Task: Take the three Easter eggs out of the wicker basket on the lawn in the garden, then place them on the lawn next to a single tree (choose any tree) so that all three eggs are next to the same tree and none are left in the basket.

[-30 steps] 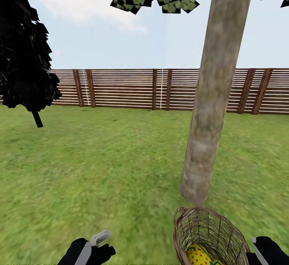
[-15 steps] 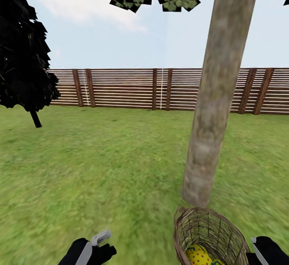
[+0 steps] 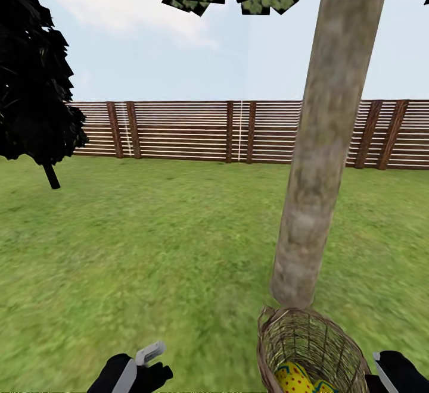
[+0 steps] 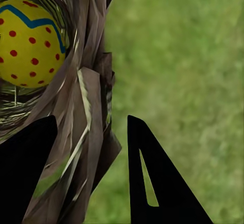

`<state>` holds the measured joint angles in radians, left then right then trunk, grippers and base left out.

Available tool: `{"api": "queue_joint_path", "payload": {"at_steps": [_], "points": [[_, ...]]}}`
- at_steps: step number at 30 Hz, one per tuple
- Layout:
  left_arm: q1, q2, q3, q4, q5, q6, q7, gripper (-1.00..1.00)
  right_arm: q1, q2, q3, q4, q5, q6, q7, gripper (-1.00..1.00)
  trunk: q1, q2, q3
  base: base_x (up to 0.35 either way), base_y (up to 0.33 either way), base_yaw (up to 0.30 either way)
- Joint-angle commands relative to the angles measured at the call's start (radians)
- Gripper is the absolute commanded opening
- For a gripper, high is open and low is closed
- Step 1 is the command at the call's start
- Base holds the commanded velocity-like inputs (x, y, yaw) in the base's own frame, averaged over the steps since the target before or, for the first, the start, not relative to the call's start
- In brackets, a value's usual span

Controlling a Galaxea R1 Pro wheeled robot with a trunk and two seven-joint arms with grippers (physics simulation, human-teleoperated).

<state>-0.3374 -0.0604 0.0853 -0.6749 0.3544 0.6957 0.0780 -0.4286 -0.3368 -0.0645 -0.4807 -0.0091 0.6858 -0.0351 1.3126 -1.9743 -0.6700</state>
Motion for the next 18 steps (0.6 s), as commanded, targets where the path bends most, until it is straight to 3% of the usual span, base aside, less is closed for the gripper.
{"api": "queue_joint_path", "payload": {"at_steps": [1,18], "points": [[0.0,-0.001,0.003,-0.002,0.011,0.005,0.009,1.0,-0.001,0.001,-0.003,-0.001,-0.003,0.005,-0.003,-1.0,0.004,-0.008,-0.004,0.0,0.0,0.0],[0.0,-0.001,0.004,-0.003,0.011,0.005,0.008,1.0,-0.001,0.001,-0.004,-0.001,0.0,0.005,-0.003,-1.0,0.061,-0.113,-0.051,0.0,0.0,0.0]]}}
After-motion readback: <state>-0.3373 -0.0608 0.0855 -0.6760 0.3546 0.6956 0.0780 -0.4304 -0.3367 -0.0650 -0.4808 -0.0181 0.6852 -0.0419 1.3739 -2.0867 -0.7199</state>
